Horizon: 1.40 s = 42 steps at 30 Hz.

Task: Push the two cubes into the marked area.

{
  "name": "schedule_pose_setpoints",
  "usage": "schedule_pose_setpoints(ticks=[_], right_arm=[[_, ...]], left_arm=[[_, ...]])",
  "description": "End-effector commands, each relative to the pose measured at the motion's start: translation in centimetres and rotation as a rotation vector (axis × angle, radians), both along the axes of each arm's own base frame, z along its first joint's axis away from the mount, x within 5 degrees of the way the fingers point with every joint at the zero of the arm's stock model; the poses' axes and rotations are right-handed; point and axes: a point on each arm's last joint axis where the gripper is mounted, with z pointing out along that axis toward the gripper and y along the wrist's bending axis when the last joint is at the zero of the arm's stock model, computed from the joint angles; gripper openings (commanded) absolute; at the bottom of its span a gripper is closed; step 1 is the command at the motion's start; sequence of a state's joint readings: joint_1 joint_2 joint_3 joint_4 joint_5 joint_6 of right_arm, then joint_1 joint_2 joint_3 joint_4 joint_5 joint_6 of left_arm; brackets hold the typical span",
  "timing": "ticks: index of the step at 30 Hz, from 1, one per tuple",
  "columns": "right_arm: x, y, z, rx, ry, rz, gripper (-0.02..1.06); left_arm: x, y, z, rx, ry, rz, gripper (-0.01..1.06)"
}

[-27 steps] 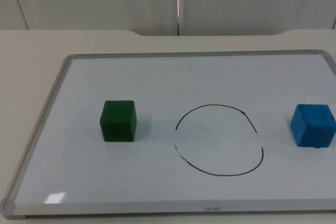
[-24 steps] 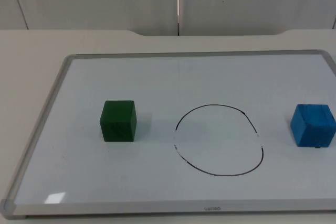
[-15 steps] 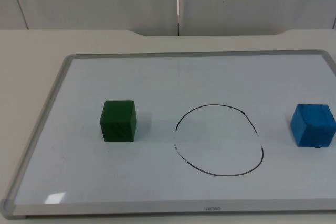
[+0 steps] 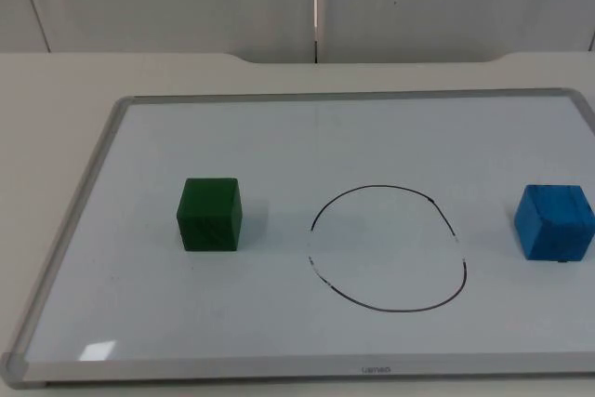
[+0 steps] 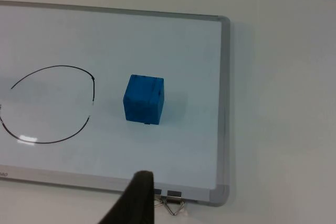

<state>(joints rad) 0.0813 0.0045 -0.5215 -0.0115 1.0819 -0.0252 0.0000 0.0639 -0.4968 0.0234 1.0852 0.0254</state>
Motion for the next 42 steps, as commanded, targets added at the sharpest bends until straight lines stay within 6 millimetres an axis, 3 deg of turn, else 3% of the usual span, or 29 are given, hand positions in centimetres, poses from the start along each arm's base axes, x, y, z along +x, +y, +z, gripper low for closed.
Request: schedule_pose_setpoints(ticks=[1, 11, 25, 38, 42], right_arm=[[0.0, 0.0, -0.1, -0.012, -0.002, 0.0, 1.05], [0.0, 0.0, -0.1, -0.012, -0.002, 0.0, 1.05], [0.0, 0.0, -0.1, -0.012, -0.002, 0.0, 1.05], [0.0, 0.0, -0.1, -0.012, -0.002, 0.0, 1.05], [0.0, 0.0, -0.1, -0.012, -0.002, 0.0, 1.05]], left_arm=[[0.1, -0.1, 0.0, -0.014, -0.007, -0.001, 0.96], [0.3, -0.1, 0.1, -0.014, 0.004, -0.001, 0.96], [0.5, -0.2, 1.7, 0.002, -0.134, -0.023, 0.96], [1.0, -1.2, 2.9, -0.08, -0.267, -0.113, 0.96], [1.8, -1.6, 3.0, -0.105, -0.234, -0.141, 0.96]])
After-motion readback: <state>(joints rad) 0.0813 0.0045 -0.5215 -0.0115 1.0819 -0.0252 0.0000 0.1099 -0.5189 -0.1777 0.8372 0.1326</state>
